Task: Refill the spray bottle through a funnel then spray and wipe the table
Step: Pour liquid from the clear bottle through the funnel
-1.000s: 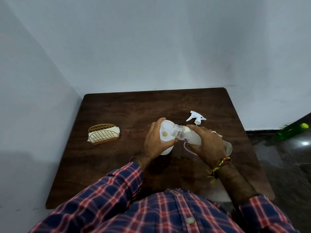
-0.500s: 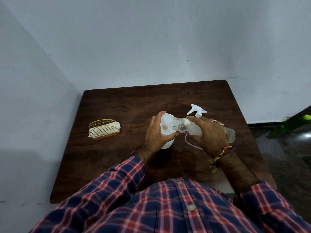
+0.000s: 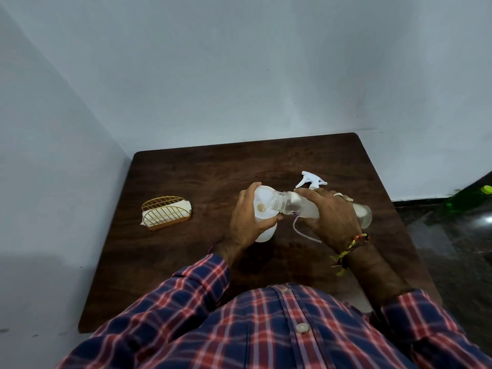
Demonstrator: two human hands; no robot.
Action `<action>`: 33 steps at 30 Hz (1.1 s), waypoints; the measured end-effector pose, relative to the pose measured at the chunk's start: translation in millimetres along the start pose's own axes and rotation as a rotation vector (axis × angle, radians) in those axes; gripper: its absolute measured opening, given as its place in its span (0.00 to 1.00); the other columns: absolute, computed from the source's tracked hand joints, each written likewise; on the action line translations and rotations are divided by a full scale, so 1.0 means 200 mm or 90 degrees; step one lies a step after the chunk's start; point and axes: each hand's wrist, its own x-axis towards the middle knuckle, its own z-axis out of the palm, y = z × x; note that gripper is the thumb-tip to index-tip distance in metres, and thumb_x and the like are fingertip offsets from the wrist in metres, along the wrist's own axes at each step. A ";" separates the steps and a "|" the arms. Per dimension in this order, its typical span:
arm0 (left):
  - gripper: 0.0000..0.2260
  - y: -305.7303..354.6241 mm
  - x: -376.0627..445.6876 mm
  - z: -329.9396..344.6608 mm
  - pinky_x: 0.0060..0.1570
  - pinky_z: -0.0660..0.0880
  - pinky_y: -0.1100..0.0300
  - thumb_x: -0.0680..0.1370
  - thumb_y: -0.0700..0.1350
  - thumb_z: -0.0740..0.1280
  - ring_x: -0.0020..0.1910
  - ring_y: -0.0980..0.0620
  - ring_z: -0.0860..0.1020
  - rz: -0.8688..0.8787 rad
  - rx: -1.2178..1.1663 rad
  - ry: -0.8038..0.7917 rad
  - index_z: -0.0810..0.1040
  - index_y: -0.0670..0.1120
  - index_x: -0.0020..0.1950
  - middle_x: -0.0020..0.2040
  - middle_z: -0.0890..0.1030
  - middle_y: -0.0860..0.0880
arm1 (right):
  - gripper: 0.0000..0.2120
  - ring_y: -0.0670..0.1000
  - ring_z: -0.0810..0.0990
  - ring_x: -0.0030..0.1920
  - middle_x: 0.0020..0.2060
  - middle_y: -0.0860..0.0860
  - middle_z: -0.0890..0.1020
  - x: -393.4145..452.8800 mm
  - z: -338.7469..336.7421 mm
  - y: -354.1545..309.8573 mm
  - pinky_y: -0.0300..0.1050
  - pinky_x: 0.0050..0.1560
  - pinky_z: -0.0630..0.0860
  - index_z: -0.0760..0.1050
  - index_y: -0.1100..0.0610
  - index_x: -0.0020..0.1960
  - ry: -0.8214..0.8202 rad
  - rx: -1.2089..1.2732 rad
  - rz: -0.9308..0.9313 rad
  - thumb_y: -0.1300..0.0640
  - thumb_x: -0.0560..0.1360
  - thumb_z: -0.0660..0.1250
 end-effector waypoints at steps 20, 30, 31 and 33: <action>0.35 0.07 -0.01 -0.05 0.60 0.64 0.64 0.69 0.49 0.78 0.63 0.57 0.65 0.013 -0.017 -0.021 0.65 0.47 0.71 0.68 0.70 0.47 | 0.31 0.56 0.80 0.57 0.57 0.50 0.82 0.02 -0.01 0.00 0.60 0.59 0.75 0.72 0.44 0.67 0.003 -0.015 0.006 0.50 0.66 0.77; 0.38 0.05 0.00 -0.03 0.60 0.64 0.67 0.68 0.53 0.78 0.63 0.59 0.65 0.010 -0.008 -0.012 0.64 0.48 0.73 0.68 0.70 0.49 | 0.29 0.57 0.81 0.54 0.55 0.50 0.83 0.02 -0.01 0.00 0.59 0.57 0.76 0.74 0.44 0.66 0.024 -0.002 0.006 0.52 0.67 0.76; 0.39 0.04 0.00 -0.03 0.59 0.63 0.69 0.68 0.54 0.77 0.63 0.59 0.64 0.012 -0.009 -0.013 0.63 0.48 0.73 0.69 0.70 0.49 | 0.29 0.57 0.81 0.54 0.55 0.50 0.83 0.01 -0.01 0.00 0.58 0.57 0.76 0.74 0.44 0.66 0.026 -0.004 0.007 0.51 0.66 0.76; 0.41 0.03 0.00 -0.03 0.58 0.62 0.72 0.67 0.57 0.77 0.63 0.60 0.64 0.003 -0.011 -0.017 0.62 0.48 0.74 0.69 0.69 0.49 | 0.29 0.57 0.81 0.54 0.54 0.49 0.83 0.01 -0.01 0.00 0.58 0.57 0.75 0.74 0.44 0.66 0.029 -0.009 0.010 0.51 0.66 0.76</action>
